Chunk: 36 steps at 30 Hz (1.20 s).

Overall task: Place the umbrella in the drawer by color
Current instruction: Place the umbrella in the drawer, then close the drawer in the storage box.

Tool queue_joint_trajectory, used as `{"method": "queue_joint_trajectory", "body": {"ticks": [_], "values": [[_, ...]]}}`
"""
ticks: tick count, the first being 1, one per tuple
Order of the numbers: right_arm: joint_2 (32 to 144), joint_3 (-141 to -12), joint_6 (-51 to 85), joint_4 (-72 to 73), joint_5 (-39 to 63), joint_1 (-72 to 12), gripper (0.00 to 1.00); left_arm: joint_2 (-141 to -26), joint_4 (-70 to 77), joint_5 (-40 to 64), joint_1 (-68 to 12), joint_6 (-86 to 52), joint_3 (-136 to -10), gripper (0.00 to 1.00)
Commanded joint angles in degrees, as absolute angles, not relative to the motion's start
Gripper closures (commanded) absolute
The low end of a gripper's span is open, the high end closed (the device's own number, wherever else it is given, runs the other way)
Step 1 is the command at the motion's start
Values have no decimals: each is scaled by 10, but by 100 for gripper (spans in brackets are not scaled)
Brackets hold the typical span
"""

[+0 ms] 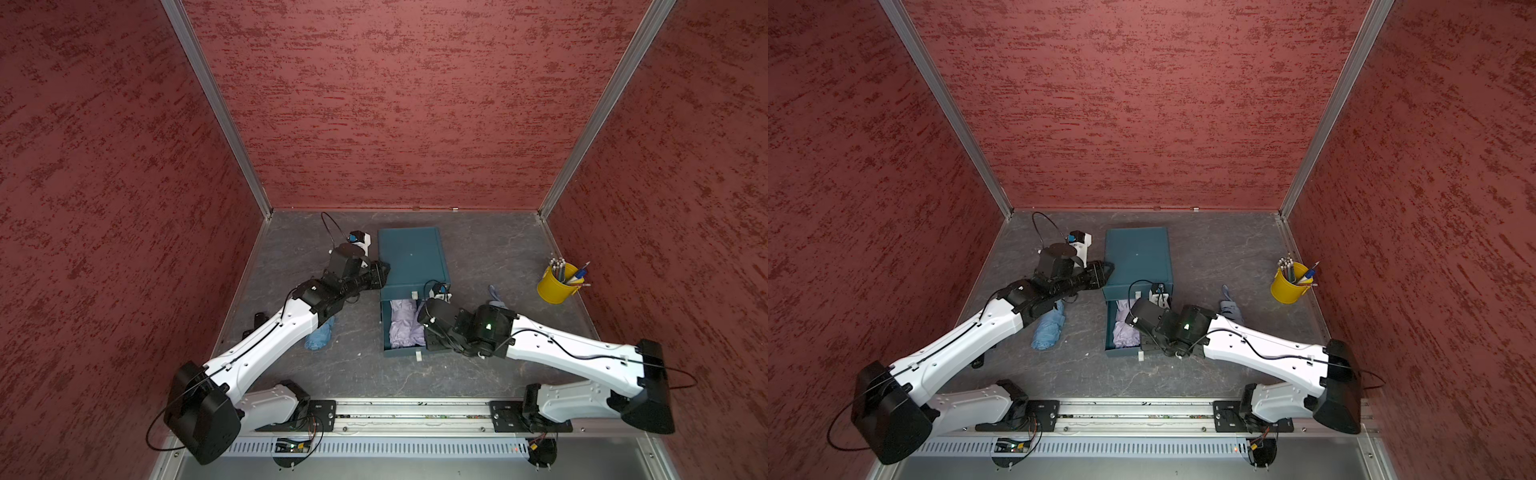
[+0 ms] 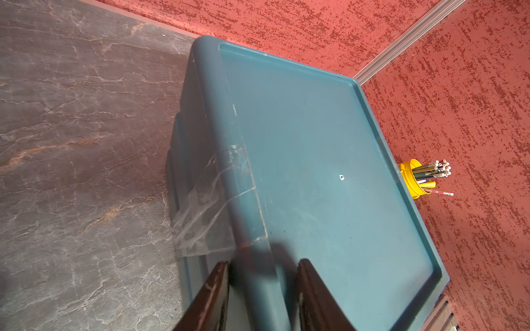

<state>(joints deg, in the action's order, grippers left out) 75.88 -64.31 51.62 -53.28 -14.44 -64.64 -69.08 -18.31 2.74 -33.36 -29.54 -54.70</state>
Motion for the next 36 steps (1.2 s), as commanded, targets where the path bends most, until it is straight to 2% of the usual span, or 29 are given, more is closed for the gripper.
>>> {"method": "queue_joint_trajectory", "body": {"ticks": [1,6,8,11,17,26,31,36], "values": [[780,-644,493,-515,-204,-634,84,-708,-265,32,-332,-272,-518,61],[797,-654,498,-521,-234,-633,58,-710,-267,38,-332,-270,-518,62],[795,-653,498,-519,-226,-633,54,-710,-267,39,-331,-270,-519,62],[767,-649,500,-521,-225,-649,53,-709,-272,42,-329,-274,-523,59],[686,-629,531,-523,-287,-746,49,-710,-270,58,-320,-291,-526,52],[688,-533,603,-444,-477,-946,42,-716,-247,82,-305,-293,-524,53],[719,-512,628,-404,-456,-987,42,-725,-245,87,-315,-291,-520,59],[721,-437,652,-285,-420,-989,43,-726,-233,81,-324,-295,-509,65]]}}
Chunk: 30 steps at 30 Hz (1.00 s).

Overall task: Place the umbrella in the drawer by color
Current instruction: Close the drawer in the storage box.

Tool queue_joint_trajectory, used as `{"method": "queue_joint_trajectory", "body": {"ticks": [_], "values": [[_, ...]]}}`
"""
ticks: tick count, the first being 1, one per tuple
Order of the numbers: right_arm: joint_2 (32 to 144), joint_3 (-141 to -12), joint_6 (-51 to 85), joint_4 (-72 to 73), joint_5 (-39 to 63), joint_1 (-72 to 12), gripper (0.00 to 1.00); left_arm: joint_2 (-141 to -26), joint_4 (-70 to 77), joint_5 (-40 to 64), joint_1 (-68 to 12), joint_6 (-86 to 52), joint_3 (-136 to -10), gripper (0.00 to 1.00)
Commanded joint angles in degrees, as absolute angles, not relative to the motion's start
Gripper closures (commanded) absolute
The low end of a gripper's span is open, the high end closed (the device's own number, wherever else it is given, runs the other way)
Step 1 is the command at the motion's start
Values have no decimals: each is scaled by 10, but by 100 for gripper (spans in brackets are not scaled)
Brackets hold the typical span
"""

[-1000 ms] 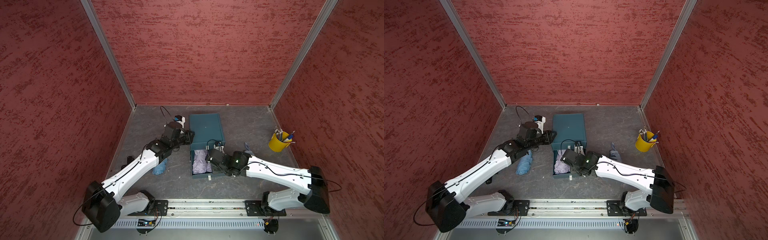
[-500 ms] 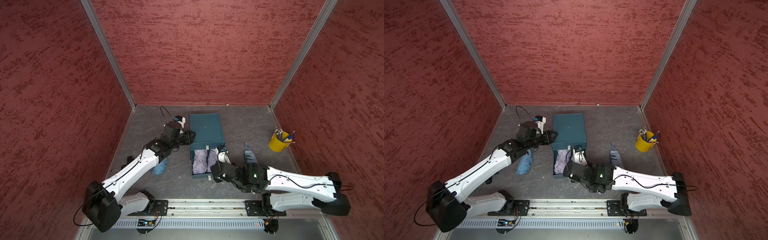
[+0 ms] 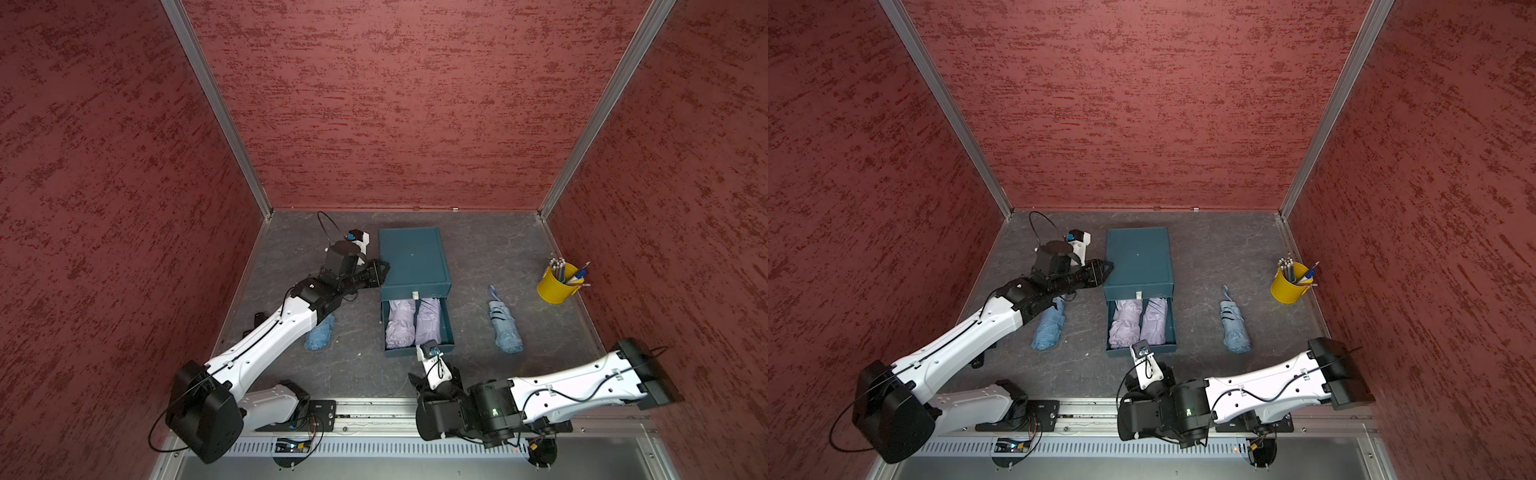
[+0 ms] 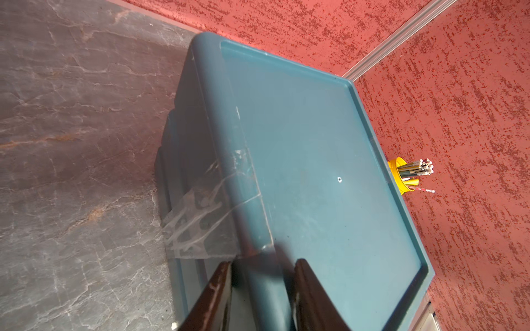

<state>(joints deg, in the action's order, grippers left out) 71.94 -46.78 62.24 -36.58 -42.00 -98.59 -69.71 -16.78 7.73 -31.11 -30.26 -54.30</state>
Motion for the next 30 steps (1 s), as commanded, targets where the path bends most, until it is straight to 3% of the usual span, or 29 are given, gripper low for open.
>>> {"method": "queue_joint_trajectory", "body": {"ticks": [1,8,17,30], "values": [[721,-428,658,-270,-422,-990,43,-726,-235,78,-325,-296,-509,66],[739,-394,697,-239,-458,-976,43,-725,-263,46,-326,-286,-514,67],[736,-370,598,-109,-464,-934,43,-732,-267,36,-330,-269,-514,69],[760,-403,528,-82,-429,-861,43,-743,-268,43,-340,-255,-515,73]]}}
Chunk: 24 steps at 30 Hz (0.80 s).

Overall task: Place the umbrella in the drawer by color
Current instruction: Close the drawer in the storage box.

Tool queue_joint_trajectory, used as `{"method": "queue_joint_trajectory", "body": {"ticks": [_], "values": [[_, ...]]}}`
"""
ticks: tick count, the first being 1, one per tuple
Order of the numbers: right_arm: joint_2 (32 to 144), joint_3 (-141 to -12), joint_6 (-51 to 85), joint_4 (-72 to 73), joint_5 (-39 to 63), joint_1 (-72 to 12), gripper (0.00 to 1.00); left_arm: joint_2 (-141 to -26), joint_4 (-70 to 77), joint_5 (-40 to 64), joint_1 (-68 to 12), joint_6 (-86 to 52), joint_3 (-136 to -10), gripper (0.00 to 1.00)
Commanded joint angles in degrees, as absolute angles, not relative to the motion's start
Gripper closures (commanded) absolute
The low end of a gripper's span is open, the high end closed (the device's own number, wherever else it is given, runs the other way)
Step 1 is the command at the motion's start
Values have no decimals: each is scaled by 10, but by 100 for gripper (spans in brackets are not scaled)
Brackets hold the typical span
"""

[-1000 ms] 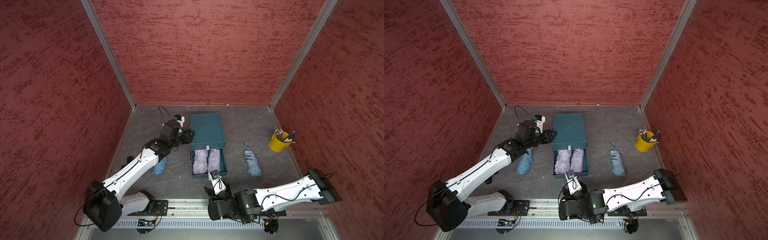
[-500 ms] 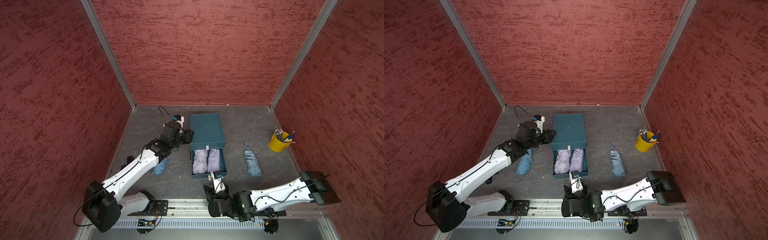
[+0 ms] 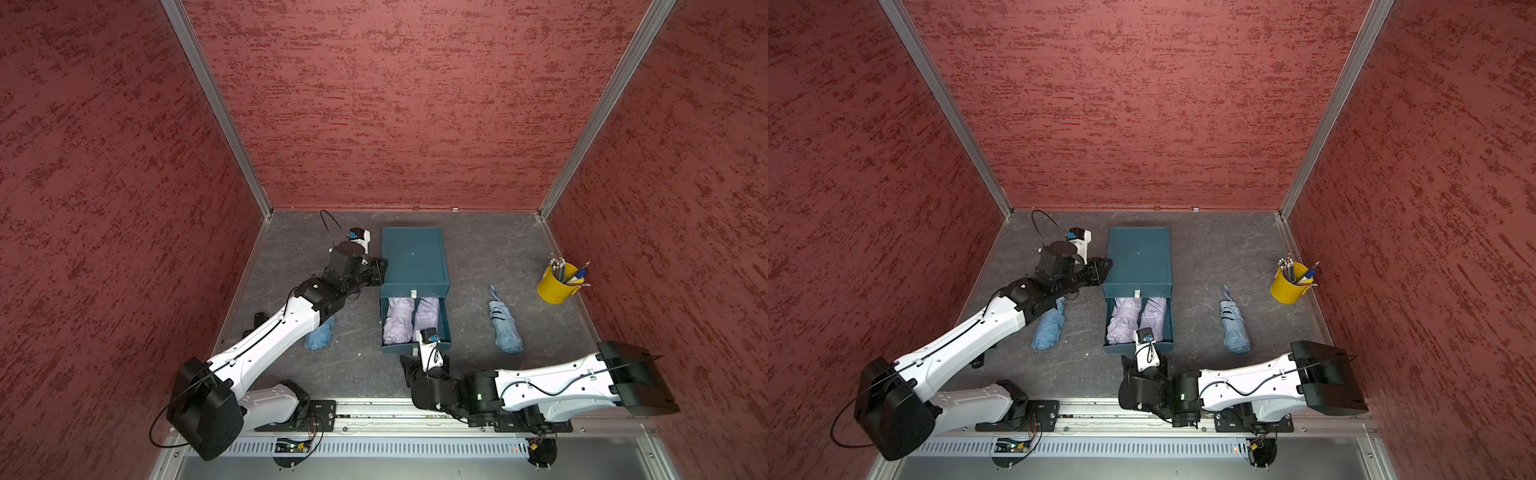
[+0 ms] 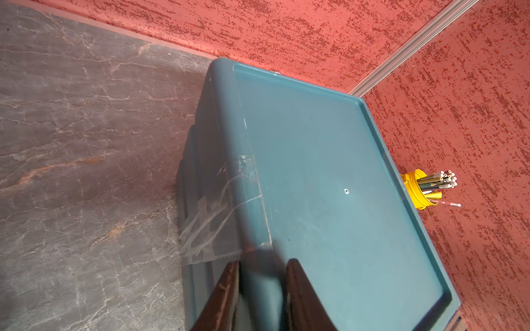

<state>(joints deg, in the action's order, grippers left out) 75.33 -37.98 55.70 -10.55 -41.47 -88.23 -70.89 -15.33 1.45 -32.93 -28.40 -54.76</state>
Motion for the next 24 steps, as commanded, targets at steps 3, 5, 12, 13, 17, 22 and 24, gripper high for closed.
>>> {"method": "queue_joint_trajectory", "body": {"ticks": [3,5,12,13,17,22,24], "values": [[760,-406,521,-78,-436,-850,43,-741,-268,41,-342,-258,-511,74],[756,-405,520,-73,-443,-841,44,-741,-271,42,-343,-260,-510,74],[770,-398,468,-5,-420,-787,43,-737,-276,44,-345,-265,-500,74],[775,-397,456,9,-414,-777,42,-737,-276,44,-346,-265,-499,74],[793,-398,444,34,-411,-740,42,-736,-281,44,-346,-265,-497,74],[804,-371,448,93,-398,-693,41,-731,-283,46,-347,-264,-492,74],[809,-361,450,117,-385,-675,41,-731,-286,46,-347,-263,-491,74]]}}
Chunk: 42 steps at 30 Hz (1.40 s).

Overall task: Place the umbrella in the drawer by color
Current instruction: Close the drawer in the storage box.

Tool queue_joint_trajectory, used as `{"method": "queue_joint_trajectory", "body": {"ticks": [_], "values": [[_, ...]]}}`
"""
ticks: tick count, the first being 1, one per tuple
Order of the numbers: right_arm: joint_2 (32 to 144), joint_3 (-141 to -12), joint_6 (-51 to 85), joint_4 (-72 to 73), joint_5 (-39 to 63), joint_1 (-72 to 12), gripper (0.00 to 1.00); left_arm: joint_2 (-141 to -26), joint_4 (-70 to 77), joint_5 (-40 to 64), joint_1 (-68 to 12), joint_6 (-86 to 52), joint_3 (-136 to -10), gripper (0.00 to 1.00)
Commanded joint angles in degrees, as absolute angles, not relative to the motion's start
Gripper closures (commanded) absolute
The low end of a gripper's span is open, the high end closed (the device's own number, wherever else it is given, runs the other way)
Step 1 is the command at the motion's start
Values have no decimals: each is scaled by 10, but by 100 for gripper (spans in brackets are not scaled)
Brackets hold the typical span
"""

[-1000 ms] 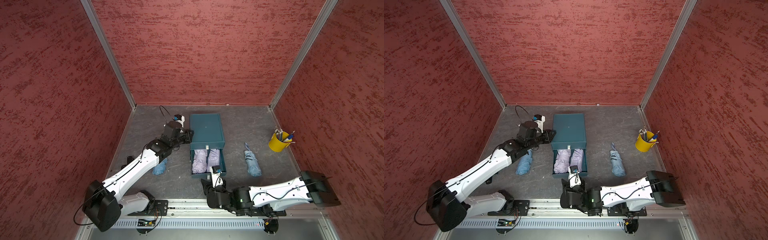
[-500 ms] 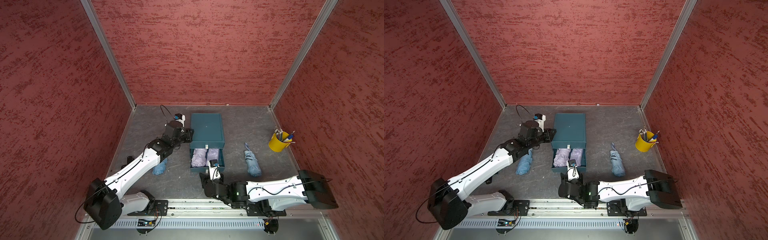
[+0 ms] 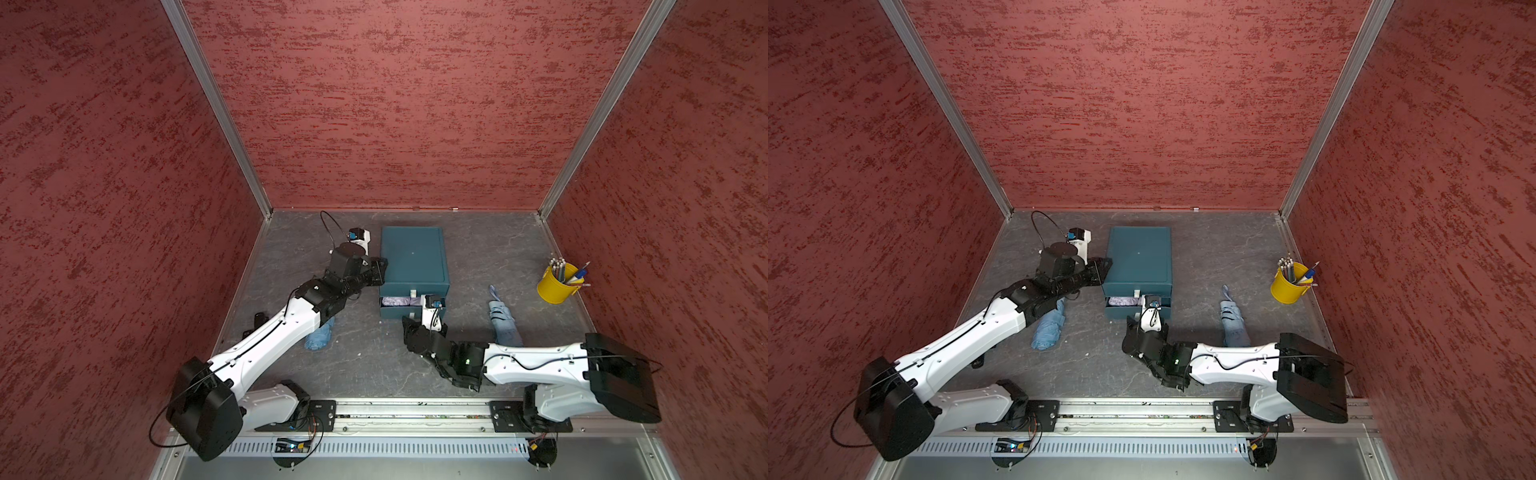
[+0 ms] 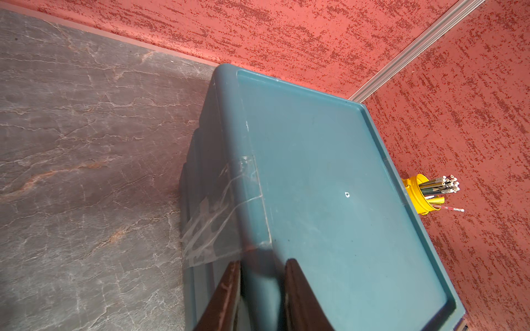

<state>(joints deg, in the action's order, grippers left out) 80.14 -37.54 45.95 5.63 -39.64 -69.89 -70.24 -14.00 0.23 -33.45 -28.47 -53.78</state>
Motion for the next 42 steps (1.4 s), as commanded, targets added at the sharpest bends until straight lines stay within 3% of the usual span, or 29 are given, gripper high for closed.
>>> {"method": "queue_joint_trajectory", "body": {"ticks": [1,19,27,31,34,38,40,42], "values": [[811,-359,452,126,-378,-667,41,-731,-287,48,-348,-263,-491,74],[821,-346,499,152,-351,-620,28,-718,-304,53,-349,-277,-491,72],[798,-353,506,94,-379,-617,14,-716,-307,51,-350,-276,-489,72],[794,-351,477,120,-389,-616,11,-715,-307,53,-350,-273,-486,72],[805,-350,441,166,-394,-615,17,-717,-309,54,-350,-271,-487,72],[831,-366,389,203,-392,-613,38,-719,-309,54,-350,-269,-487,72],[852,-374,372,206,-397,-612,54,-722,-311,54,-350,-266,-487,73],[857,-374,363,220,-397,-612,56,-722,-312,55,-349,-266,-486,73]]}}
